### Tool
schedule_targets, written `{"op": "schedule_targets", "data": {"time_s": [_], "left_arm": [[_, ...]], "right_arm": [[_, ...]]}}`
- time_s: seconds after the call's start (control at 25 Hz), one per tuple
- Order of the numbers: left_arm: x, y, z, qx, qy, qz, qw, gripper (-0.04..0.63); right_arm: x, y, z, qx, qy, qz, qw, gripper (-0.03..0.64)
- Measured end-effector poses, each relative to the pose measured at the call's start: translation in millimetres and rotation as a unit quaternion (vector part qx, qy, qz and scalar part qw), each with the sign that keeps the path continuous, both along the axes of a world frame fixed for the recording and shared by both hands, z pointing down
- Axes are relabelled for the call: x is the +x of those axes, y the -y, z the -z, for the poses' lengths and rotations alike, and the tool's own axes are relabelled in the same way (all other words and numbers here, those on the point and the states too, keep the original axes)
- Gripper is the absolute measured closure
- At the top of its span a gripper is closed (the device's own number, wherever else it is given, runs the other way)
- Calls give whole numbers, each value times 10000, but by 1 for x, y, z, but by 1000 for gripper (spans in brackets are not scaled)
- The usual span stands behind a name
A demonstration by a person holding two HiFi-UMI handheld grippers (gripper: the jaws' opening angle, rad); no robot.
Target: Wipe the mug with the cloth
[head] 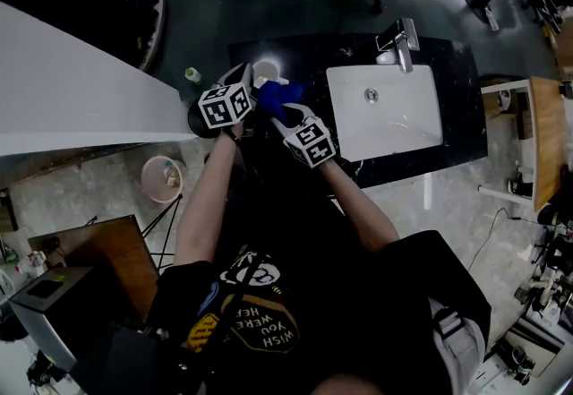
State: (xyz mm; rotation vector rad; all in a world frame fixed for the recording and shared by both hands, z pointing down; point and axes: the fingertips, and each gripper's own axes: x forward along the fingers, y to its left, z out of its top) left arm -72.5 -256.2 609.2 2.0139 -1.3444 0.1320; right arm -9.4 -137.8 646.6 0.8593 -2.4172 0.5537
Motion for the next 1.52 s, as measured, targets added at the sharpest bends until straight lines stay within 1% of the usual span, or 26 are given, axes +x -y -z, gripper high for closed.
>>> {"op": "schedule_targets", "data": {"time_s": [0.08, 0.16, 0.2, 0.28, 0.36, 0.48, 0.56, 0.64, 0.72, 0.84, 0.92, 0.96, 1.0, 1.08, 1.2, 1.28, 1.32, 1.36, 1.4, 1.48, 1.52], "left_arm": [[0, -1, 0, 2, 6, -36, 10000, 592], [1, -2, 1, -2, -38, -42, 10000, 593], [1, -2, 0, -8, -63, -35, 10000, 592], [2, -5, 0, -14, -63, -33, 10000, 592], [2, -8, 1, -14, -57, -15, 10000, 592], [1, -10, 0, -7, -74, 63, 10000, 594], [0, -10, 1, 2, -93, 96, 9999, 594], [0, -11, 1, -2, -89, 84, 9999, 593], [1, -13, 1, -13, -57, 33, 10000, 592], [2, -16, 1, -5, -94, 17, 10000, 593], [1, -18, 1, -1, -165, 64, 9998, 592], [1, -19, 0, -5, -188, 90, 9998, 592], [1, -20, 0, -10, -194, 111, 9997, 592], [1, -22, 0, -16, -191, 141, 9997, 592], [1, -21, 1, 6, -220, 193, 9996, 592], [2, -21, 1, 23, -233, 170, 9996, 592], [2, -22, 1, 22, -229, 132, 9996, 592], [2, -23, 1, 17, -221, 89, 9997, 592], [2, -23, 1, 12, -212, 52, 9998, 593], [2, -23, 2, 13, -208, 37, 9998, 592], [1, -22, 2, 17, -212, 57, 9998, 592]], "right_arm": [[9, 14, 22, 264, 220, -308, 9989, 506], [23, 42, 52, 588, 493, -753, 9942, 508], [29, 55, 64, 744, 547, -894, 9917, 508], [34, 69, 74, 905, 525, -967, 9898, 509], [31, 66, 63, 789, 357, -883, 9923, 510], [13, 33, 29, 461, 24, -526, 9975, 514], [-1, 9, 7, 195, -47, -236, 9995, 514], [-6, 1, -3, 70, -63, -141, 9999, 514], [3, 16, 17, 238, 214, -414, 9986, 514], [30, 61, 68, 847, 657, -1056, 9886, 514], [42, 82, 86, 1106, 737, -1308, 9825, 514], [44, 86, 85, 1082, 700, -1329, 9827, 514], [43, 84, 77, 968, 602, -1280, 9852, 514], [33, 62, 52, 615, 295, -990, 9927, 514], [5, 13, 15, 133, 6, -278, 9995, 514], [-7, -6, 0, 26, -59, 72, 10000, 514], [-5, -5, 1, 77, -13, 65, 9999, 514], [1, 2, 10, 160, 129, -93, 9997, 514], [12, 14, 24, 266, 352, -355, 9984, 514], [34, 47, 61, 588, 786, -890, 9912, 515], [43, 62, 79, 777, 925, -1062, 9870, 515]]}}
